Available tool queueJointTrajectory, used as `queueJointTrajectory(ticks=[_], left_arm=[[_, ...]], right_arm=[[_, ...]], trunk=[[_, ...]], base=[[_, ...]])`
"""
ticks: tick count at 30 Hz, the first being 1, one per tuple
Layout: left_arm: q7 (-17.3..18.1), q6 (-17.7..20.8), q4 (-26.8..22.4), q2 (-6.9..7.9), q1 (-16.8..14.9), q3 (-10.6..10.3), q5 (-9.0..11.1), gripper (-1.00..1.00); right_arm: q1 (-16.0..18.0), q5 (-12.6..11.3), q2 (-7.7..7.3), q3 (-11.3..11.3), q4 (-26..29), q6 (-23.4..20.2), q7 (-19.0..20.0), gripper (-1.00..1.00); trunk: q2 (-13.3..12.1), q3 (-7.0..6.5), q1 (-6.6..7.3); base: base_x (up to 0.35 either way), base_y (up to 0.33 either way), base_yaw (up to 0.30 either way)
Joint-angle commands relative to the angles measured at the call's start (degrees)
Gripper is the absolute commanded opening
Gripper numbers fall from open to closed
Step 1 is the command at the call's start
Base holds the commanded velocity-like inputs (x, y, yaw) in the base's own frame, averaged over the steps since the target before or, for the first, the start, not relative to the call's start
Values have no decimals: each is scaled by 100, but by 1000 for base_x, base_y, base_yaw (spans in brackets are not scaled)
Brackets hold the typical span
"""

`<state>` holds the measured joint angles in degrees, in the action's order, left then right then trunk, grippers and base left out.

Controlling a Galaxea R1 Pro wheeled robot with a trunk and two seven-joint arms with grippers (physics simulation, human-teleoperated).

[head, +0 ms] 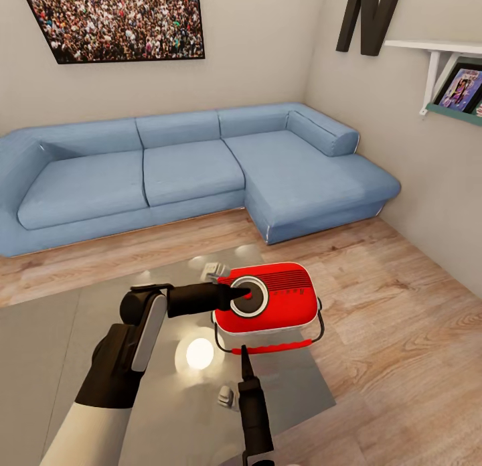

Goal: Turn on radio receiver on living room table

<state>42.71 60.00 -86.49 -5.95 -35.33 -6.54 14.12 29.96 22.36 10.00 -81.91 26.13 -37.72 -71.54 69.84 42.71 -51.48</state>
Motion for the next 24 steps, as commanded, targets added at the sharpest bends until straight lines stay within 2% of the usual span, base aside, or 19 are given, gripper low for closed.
queueJointTrajectory(ticks=[1, 6, 9, 13, 22, 24], left_arm=[[0, 0, 0, -24, 0, -2, -2, -100], [-36, 0, 2, -174, -6, -12, -13, -100], [-155, 0, 16, -214, -14, -14, -11, -100], [-337, 0, 26, -223, -20, -14, -4, -100], [-359, 0, 46, -205, -22, -14, -44, -100], [-360, 0, 90, -205, -20, -14, -53, -100]], right_arm=[[1, 21, 0, -9, 4, -26, -5, -100], [1, 16, 0, -9, 6, -37, -8, -100], [1, 15, 0, -9, 6, -43, -9, -100], [1, 1, 0, 2, -2, -56, -7, -100], [1, -27, 0, 103, -348, -10, -2, -100], [1, -29, 0, 203, -429, -3, -5, -100]], trunk=[[0, 0, 0], [0, 0, 0], [0, 0, 0], [0, 0, 0], [0, 0, 0], [0, 0, 0]], base=[[0, 0, 0], [0, 0, 0], [0, 0, 0], [0, 0, 0], [0, 0, 0], [0, 0, 0]])
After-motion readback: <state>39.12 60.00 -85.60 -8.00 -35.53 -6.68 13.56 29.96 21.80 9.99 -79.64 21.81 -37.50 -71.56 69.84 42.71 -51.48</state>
